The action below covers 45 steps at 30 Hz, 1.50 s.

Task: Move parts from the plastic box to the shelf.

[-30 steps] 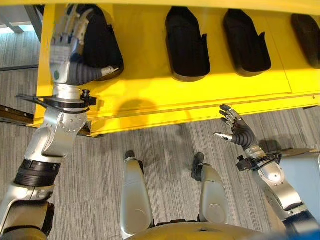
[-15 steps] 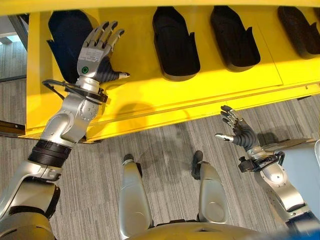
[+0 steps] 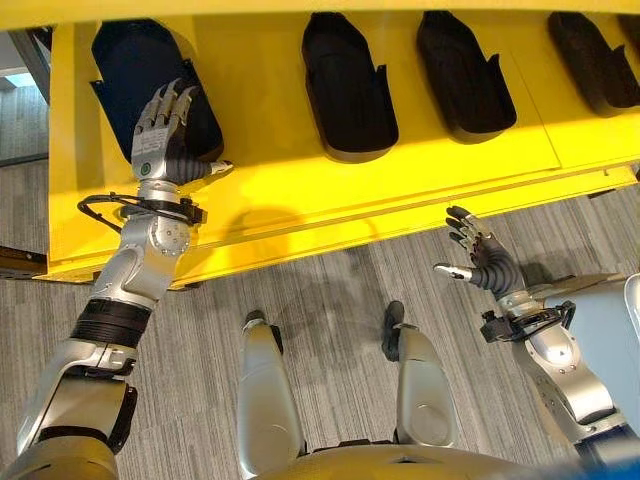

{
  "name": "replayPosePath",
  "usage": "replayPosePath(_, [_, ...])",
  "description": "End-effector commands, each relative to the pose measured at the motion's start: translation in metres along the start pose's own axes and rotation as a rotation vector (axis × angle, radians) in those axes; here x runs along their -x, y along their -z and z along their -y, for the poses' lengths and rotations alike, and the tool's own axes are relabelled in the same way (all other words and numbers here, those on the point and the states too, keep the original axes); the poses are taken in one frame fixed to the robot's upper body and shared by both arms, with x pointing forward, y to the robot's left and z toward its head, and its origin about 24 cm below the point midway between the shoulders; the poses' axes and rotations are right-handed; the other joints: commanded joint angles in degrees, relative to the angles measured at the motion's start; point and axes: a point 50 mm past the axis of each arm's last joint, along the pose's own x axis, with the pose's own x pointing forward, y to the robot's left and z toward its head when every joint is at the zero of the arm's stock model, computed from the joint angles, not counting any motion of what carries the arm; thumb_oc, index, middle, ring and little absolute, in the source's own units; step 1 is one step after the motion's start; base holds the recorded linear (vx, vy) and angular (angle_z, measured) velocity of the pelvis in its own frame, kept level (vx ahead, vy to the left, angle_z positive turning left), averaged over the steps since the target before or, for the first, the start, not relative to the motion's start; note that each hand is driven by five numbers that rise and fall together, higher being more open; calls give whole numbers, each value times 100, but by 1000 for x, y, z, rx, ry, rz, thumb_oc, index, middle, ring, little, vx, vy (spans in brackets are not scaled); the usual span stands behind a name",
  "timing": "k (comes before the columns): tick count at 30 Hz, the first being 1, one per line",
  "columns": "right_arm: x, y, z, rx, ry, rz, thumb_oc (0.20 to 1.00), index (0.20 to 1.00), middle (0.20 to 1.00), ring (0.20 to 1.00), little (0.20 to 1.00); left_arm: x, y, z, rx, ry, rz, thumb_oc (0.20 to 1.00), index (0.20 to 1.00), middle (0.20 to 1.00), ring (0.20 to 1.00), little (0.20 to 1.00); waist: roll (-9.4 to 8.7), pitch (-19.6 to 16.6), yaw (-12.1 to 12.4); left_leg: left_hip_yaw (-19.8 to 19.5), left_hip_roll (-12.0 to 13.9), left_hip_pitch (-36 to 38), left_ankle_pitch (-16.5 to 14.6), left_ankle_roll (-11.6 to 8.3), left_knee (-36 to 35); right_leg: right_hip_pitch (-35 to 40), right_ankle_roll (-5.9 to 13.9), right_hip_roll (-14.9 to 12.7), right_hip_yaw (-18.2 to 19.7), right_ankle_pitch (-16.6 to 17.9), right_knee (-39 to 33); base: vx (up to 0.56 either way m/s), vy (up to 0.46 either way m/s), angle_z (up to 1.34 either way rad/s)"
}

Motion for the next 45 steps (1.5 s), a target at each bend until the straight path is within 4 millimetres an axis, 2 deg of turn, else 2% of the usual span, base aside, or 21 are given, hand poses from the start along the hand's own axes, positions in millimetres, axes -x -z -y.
replayPosePath(1, [0, -19, 12, 23, 17, 89, 1000, 1000, 1000, 1000, 1000, -9, -2, 0, 49, -53, -28, 1000, 1000, 1000, 1000, 1000, 97, -263, -56, 194, -109, 83, 561, 201, -821, -269, -161, -23, 0, -419, 690, 0, 0, 0])
replayPosePath(10, [0, -20, 12, 28, 16, 89, 1000, 1000, 1000, 1000, 1000, -11, -1, 29, 114, 24, -122, 1000, 1000, 1000, 1000, 1000, 48, -266, -116, 226, -75, 2, 573, 195, -772, -354, -162, 6, 37, -410, 704, 3, 3, -1])
replayPosePath(12, [1, -21, 12, 30, 10, 90, 1000, 1000, 1000, 1000, 1000, -6, 1, 48, 115, 112, -170, 1000, 1000, 1000, 1000, 1000, 15, -231, -153, 224, -70, -8, 565, 210, -740, -384, -160, 14, 56, -412, 715, 26, 20, -4])
replayPosePath(15, [1, -22, 11, 31, 6, 91, 1000, 1000, 1000, 1000, 1000, -4, 2, 55, 108, 141, -188, 1000, 1000, 1000, 1000, 1000, 2, -203, -149, 235, -67, -21, 553, 216, -723, -403, -154, 28, 61, -398, 710, 3, 17, -5])
replayPosePath(18, [2, -21, 10, 27, 1, 89, 1000, 1000, 1000, 1000, 1000, 2, 7, 63, 108, 182, -222, 1000, 1000, 1000, 1000, 1000, 0, -156, -154, 248, -62, -53, 517, 238, -636, -435, -146, 41, 79, -378, 715, 0, 12, -7])
replayPosePath(23, [5, -22, 9, 23, -3, 88, 1000, 1000, 1000, 1000, 1000, 25, 26, 78, 92, 272, -304, 1000, 1000, 1000, 1000, 1000, 2, -88, -137, 264, -50, -44, 502, 252, -638, -452, -154, 44, 112, -383, 716, 1, 2, -1])
replayPosePath(35, [9, -23, 14, 37, 5, 89, 1000, 1000, 1000, 1000, 1000, 67, 50, 91, -130, 490, -253, 1000, 1000, 1000, 1000, 1000, 38, -2, -73, 296, -100, -1, 485, 266, -654, -378, -156, 20, 115, -372, 675, 1, 2, -2])
replayPosePath(37, [9, -23, 15, 38, 5, 90, 1000, 1000, 1000, 1000, 1000, 69, 50, 92, -145, 509, -241, 1000, 1000, 1000, 1000, 1000, 43, 14, -65, 303, -104, 5, 484, 266, -658, -372, -155, 15, 113, -371, 673, 0, 0, 0])
replayPosePath(42, [10, -26, 18, 47, 16, 106, 1000, 1000, 1000, 1000, 1000, 82, 51, 89, -215, 596, -123, 1000, 1000, 1000, 1000, 1000, 71, 80, -21, 303, -118, 46, 480, 266, -663, -328, -154, -8, 104, -364, 673, 0, 0, 0])
replayPosePath(43, [12, -27, 21, 59, 22, 111, 1000, 1000, 1000, 1000, 1000, 84, 52, 81, -267, 638, -44, 1000, 1000, 1000, 1000, 1000, 94, 112, -4, 313, -126, 80, 475, 265, -671, -295, -147, -14, 96, -352, 654, 0, 0, 0])
replayPosePath(45, [13, -26, 21, 57, 21, 112, 1000, 1000, 1000, 1000, 1000, 84, 55, 76, -307, 652, -14, 1000, 1000, 1000, 1000, 1000, 99, 125, -1, 316, -127, 100, 473, 265, -673, -280, -144, -18, 98, -345, 641, 0, 0, 0])
